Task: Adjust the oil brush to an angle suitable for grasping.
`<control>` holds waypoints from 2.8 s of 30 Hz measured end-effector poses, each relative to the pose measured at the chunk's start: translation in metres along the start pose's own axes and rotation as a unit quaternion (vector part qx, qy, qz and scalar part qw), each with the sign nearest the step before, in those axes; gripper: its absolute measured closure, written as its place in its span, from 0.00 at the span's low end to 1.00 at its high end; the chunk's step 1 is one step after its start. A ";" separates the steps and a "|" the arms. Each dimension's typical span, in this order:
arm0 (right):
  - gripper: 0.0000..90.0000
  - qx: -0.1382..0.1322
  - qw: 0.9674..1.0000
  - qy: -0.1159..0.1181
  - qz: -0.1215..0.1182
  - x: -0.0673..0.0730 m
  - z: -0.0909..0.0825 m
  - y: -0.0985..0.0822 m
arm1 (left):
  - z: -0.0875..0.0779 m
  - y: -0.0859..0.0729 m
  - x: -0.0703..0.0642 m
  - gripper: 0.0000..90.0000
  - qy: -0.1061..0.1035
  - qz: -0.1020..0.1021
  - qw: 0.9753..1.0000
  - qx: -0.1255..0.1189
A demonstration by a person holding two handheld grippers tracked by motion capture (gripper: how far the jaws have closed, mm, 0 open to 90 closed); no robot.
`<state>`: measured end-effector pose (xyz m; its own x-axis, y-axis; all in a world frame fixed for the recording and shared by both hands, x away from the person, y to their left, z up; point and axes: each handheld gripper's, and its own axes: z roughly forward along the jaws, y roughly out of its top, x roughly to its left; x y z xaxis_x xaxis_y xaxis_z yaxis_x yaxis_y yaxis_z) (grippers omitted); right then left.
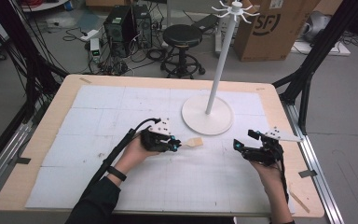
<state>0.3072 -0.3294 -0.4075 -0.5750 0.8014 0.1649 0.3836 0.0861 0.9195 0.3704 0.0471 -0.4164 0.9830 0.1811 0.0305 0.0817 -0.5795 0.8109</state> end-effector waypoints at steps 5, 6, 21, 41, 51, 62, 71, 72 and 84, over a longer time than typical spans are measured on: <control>0.18 0.000 1.000 0.001 0.001 0.000 0.000 0.000 | 0.025 0.012 -0.003 0.91 -0.022 0.022 0.999 0.013; 0.18 -0.001 1.000 0.000 0.000 0.000 -0.001 0.000 | 0.029 0.014 -0.003 0.91 -0.028 0.030 0.999 0.017; 0.18 -0.006 1.000 -0.004 0.002 -0.003 -0.006 0.000 | 0.090 0.046 -0.015 0.91 -0.064 0.088 0.993 0.048; 0.18 -0.008 1.000 -0.007 0.003 -0.004 -0.010 -0.001 | 0.093 0.055 -0.014 0.43 -0.023 0.030 0.999 0.019; 0.18 -0.005 1.000 -0.005 0.003 -0.004 -0.008 -0.001 | 0.014 0.040 -0.006 0.27 0.041 -0.033 0.996 -0.070; 0.17 0.003 1.000 -0.002 0.003 -0.005 -0.002 -0.002 | -0.102 -0.036 -0.006 0.26 0.149 -0.097 0.974 -0.142; 0.17 0.000 1.000 0.005 -0.002 -0.004 0.002 0.000 | -0.163 -0.110 -0.007 0.25 0.215 -0.169 0.944 -0.182; 0.17 -0.001 1.000 0.005 -0.001 -0.004 0.002 0.000 | -0.168 -0.116 -0.007 0.25 0.222 -0.175 0.942 -0.182; 0.17 0.010 1.000 0.004 -0.005 -0.006 0.005 -0.001 | -0.188 -0.147 -0.001 0.20 0.256 -0.208 0.929 -0.170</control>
<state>0.3139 -0.3309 -0.4113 -0.5840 0.7961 0.1587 0.3917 0.1051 0.9141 0.3266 0.2812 -0.4259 0.6640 0.7376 -0.1224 0.2938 -0.1069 0.9499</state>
